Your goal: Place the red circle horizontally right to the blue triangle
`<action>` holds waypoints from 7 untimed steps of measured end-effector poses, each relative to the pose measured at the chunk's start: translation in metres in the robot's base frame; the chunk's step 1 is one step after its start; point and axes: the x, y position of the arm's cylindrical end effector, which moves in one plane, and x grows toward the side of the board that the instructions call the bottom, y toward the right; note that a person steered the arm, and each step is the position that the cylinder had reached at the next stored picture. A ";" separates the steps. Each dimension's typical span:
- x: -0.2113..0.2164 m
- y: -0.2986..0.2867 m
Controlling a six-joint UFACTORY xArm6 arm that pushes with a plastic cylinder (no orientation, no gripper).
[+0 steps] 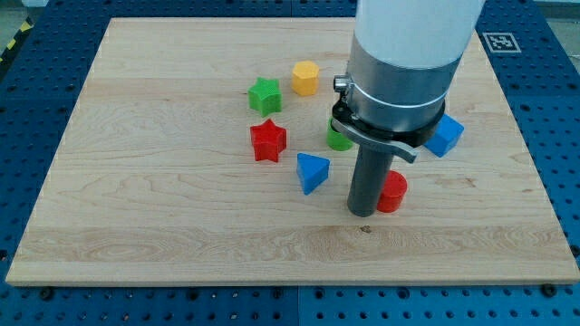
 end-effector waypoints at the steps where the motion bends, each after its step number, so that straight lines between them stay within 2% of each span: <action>1: 0.000 0.009; 4: -0.010 0.031; 5: -0.001 0.032; 6: 0.034 0.055; 7: 0.039 0.128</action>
